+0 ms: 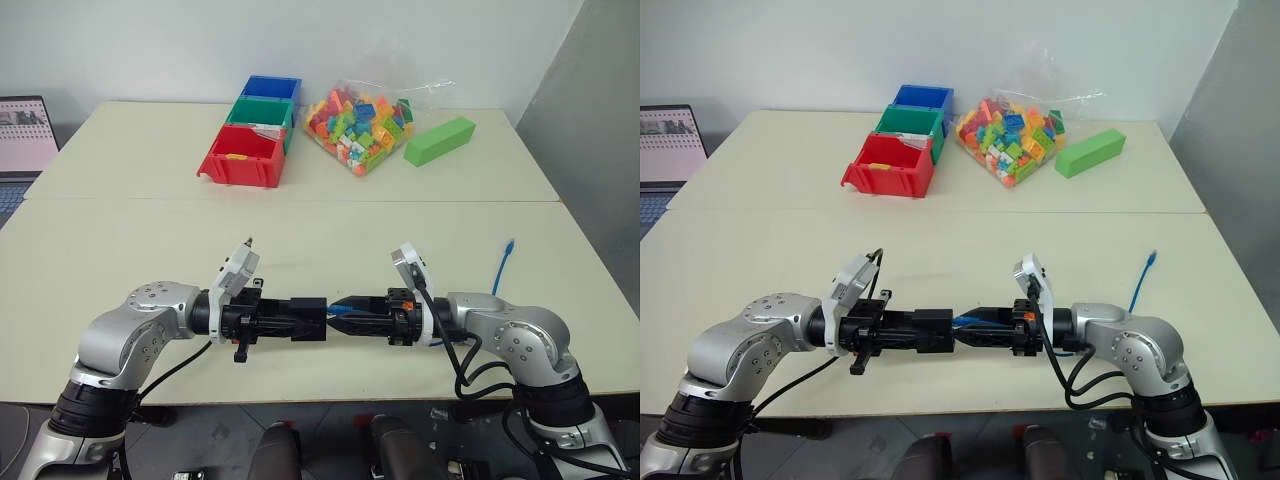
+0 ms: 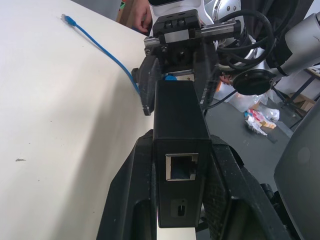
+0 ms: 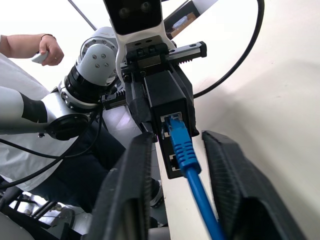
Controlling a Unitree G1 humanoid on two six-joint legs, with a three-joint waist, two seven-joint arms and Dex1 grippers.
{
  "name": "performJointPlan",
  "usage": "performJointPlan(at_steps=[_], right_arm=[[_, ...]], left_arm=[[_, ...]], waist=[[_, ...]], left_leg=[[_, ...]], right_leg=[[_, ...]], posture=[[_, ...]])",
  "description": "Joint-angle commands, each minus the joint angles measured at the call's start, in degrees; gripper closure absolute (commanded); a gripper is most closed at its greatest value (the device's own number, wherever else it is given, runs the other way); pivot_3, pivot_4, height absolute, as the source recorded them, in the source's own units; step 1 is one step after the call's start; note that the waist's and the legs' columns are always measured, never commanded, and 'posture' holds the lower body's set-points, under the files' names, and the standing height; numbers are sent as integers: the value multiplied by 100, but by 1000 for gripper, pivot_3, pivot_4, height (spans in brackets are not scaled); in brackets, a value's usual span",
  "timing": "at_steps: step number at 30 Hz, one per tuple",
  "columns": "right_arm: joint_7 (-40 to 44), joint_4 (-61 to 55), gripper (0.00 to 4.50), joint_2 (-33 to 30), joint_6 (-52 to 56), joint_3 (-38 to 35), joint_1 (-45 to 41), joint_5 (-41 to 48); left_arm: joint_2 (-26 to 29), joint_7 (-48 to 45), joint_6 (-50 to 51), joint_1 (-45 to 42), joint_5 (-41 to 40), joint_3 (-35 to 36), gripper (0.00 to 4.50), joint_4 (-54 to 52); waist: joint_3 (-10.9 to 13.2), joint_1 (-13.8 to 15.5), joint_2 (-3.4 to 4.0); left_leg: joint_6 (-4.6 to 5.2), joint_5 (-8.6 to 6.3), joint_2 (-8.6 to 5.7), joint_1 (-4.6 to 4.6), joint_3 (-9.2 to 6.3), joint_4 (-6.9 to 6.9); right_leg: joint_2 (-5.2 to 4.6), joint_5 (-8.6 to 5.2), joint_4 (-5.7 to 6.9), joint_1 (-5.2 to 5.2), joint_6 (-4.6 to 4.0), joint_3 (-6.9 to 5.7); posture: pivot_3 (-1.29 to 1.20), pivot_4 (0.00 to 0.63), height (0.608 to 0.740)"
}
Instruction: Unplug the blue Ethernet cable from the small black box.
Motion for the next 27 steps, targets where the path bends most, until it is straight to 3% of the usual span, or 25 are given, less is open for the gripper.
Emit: performJointPlan(at_steps=[1,5,27], right_arm=[[104,-32,3759,-12,-44,-131,-70,159],[163,-31,4437,-58,0,-124,-84,215],[184,67,4461,-516,6,-494,144,219]], left_arm=[[24,-89,-82,-11,-59,21,3701,-29],[30,-108,-92,-14,-51,7,3702,-23],[218,107,-103,241,-59,470,3702,139]], waist=[[0,0,0],[0,0,0],[0,-4,0]], left_leg=[[0,0,0,0,0,0],[0,0,0,0,0,0],[0,0,0,0,1,0]], right_leg=[[0,0,0,0,0,0],[0,0,0,0,0,0],[0,0,-2,0,0,2]], posture=[[0,150,740],[0,150,740],[0,150,740]])
